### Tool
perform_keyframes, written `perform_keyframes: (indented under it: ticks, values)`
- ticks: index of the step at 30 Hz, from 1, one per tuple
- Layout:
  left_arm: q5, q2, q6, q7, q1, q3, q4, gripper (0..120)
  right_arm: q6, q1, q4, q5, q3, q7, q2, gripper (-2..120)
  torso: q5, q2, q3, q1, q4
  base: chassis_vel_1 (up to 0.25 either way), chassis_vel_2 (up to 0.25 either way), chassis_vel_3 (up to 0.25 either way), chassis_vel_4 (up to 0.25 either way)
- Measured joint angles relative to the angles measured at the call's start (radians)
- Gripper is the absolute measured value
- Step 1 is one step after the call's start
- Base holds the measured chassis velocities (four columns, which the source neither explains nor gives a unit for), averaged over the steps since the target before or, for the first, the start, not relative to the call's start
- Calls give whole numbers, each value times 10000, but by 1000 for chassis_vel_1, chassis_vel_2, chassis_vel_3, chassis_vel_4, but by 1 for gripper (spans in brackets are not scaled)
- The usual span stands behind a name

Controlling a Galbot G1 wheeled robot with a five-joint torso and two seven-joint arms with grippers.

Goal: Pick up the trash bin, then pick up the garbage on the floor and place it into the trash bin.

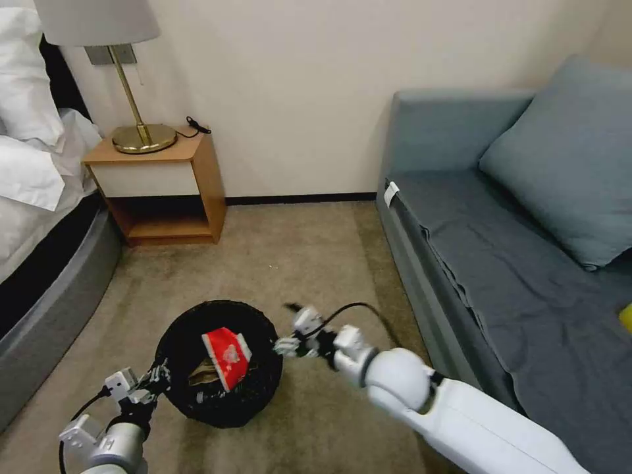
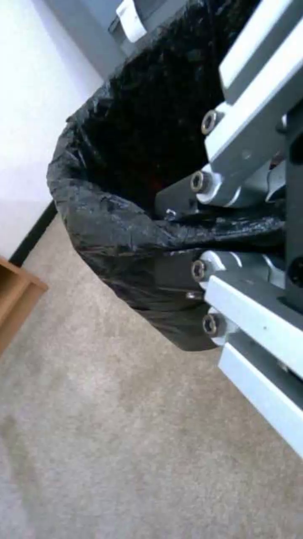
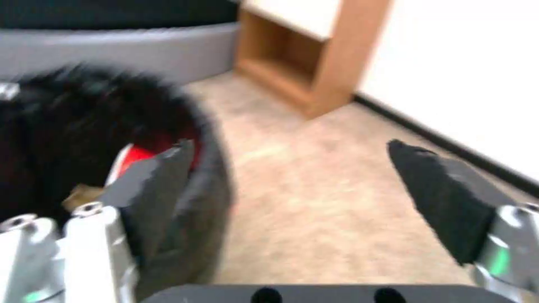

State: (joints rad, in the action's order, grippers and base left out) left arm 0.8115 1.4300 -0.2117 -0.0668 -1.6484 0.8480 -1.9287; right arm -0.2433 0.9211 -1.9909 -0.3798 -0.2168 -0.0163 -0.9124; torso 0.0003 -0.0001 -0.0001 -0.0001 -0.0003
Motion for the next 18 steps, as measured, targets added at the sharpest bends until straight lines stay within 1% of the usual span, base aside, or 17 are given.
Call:
perform_keyframes:
  ticks: [1,2,3,4,5,6,7,10,11,14,18]
  values:
    - [136,-17,-12,-9,109,-8,149,4,99,396,-269,16,635,-3,100,98,-3,1,0,0,3,0,0,0,0]
    - [216,-29,-32,-10,180,-15,247,4,150,621,-420,13,978,1,157,98,-2,0,0,0,1,0,0,0,0]
    - [216,-29,-32,-10,180,-15,247,4,150,621,-420,13,978,1,157,98,-2,0,0,0,1,0,0,0,0]
    - [321,-43,-67,-8,298,-35,400,4,235,1062,-698,1,1690,11,251,99,-1,0,1,0,1,0,0,0,0]
    - [813,-132,-153,32,436,-102,618,4,364,2093,-1259,-25,3130,142,267,100,-1,0,0,0,1,0,0,0,0]
    - [865,-152,-166,68,469,-116,693,4,395,2400,-1393,-25,3476,174,233,100,1,0,0,0,1,0,0,0,0]
    - [865,-152,-166,68,469,-116,693,4,395,2400,-1393,-25,3476,174,233,100,1,0,0,0,1,0,0,0,0]
    - [789,-251,-190,218,511,-143,899,4,512,3368,-1756,38,4404,286,35,100,-2,0,0,0,2,0,0,0,0]
    - [789,-251,-190,218,511,-143,899,4,512,3368,-1756,38,4404,286,35,100,-2,0,0,0,2,0,0,0,0]
    - [693,-346,-144,271,520,-158,1001,4,492,4203,-2328,15,5108,315,-306,100,0,1,0,0,3,0,0,0,0]
    - [591,-388,-98,285,565,-177,1082,4,473,4688,-2670,92,5538,341,-585,100,2,1,-1,0,4,0,0,0,0]
